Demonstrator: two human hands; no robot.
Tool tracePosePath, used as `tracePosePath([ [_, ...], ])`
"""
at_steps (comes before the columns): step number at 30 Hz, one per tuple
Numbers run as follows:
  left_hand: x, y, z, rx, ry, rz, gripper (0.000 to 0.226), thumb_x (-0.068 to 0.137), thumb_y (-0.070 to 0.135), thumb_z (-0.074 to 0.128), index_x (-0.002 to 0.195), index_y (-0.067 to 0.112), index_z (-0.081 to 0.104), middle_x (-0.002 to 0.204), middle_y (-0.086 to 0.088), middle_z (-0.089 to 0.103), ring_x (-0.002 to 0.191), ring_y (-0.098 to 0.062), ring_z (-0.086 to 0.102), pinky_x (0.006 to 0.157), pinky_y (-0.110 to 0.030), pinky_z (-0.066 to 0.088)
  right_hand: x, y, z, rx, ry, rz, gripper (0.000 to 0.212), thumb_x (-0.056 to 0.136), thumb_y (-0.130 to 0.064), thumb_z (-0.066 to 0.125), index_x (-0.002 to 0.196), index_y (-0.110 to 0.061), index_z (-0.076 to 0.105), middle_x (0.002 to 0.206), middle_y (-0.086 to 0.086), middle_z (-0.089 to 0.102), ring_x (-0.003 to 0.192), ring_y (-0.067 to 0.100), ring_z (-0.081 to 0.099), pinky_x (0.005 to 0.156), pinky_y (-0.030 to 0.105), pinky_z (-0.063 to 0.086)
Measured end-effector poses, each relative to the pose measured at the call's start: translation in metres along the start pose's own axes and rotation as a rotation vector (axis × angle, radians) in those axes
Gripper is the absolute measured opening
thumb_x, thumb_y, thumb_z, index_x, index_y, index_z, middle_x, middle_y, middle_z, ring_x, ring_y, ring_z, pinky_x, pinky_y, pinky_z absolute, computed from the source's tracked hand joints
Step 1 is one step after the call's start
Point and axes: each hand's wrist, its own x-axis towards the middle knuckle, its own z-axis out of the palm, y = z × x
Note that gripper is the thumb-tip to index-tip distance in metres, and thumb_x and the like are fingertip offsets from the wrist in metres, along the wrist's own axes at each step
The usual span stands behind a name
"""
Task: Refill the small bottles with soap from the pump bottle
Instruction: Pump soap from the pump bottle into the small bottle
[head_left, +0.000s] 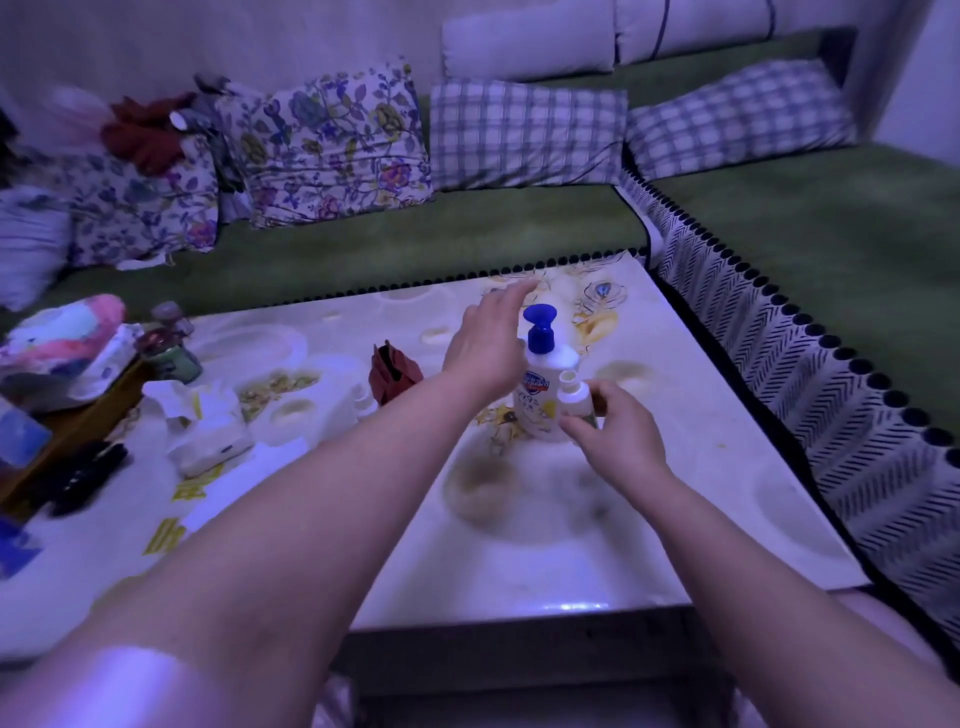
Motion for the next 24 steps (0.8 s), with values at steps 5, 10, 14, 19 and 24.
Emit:
tracePosePath([
  [5, 0.027, 0.021, -0.008, 0.205, -0.137, 0.137, 0.071, 0.081, -0.006, 0.041, 0.138, 0.037, 0.040, 0.144, 0.004, 0.042, 0.128, -0.026, 0.039, 0.096, -0.047, 0.041, 0.012, -0.006, -0.003, 0.013, -0.024, 0.004, 0.035, 0.082, -0.022, 0.067, 0.117, -0.020, 0.058, 0.112, -0.002, 0.065, 0.103, 0.019, 0.059, 0.077, 0.029, 0.043],
  [10, 0.034, 0.016, -0.005, 0.245, -0.192, 0.177, 0.052, 0.085, -0.003, 0.050, 0.129, 0.025, 0.054, 0.131, -0.005, 0.049, 0.121, -0.030, 0.043, 0.093, -0.046, 0.045, 0.014, -0.007, -0.004, 0.026, -0.053, 0.028, 0.037, 0.085, -0.021, 0.064, 0.121, -0.019, 0.056, 0.115, 0.000, 0.064, 0.106, 0.020, 0.057, 0.077, 0.028, 0.042],
  [14, 0.032, 0.011, -0.008, 0.229, -0.192, 0.180, 0.045, 0.089, 0.000, 0.048, 0.129, 0.021, 0.054, 0.128, -0.010, 0.050, 0.121, -0.031, 0.043, 0.092, -0.040, 0.044, 0.013, -0.011, -0.003, 0.064, -0.048, 0.040, 0.036, 0.084, -0.019, 0.065, 0.119, -0.017, 0.057, 0.113, 0.002, 0.065, 0.104, 0.020, 0.058, 0.080, 0.030, 0.044],
  [19, 0.021, 0.001, -0.020, 0.177, -0.166, 0.150, 0.037, 0.094, 0.006, 0.049, 0.127, 0.021, 0.055, 0.126, -0.011, 0.050, 0.116, -0.029, 0.045, 0.092, -0.036, 0.042, 0.010, -0.017, -0.002, 0.091, -0.040, 0.024, 0.036, 0.081, -0.021, 0.068, 0.116, -0.017, 0.059, 0.112, 0.003, 0.065, 0.102, 0.020, 0.059, 0.083, 0.032, 0.047],
  [24, -0.001, -0.012, -0.023, 0.117, -0.173, 0.130, 0.035, 0.093, 0.007, 0.052, 0.125, 0.022, 0.058, 0.122, -0.011, 0.052, 0.115, -0.029, 0.047, 0.095, -0.040, 0.042, 0.000, -0.016, 0.003, 0.060, -0.052, 0.002, 0.035, 0.079, -0.025, 0.070, 0.113, -0.020, 0.061, 0.109, 0.002, 0.064, 0.098, 0.017, 0.059, 0.081, 0.031, 0.046],
])
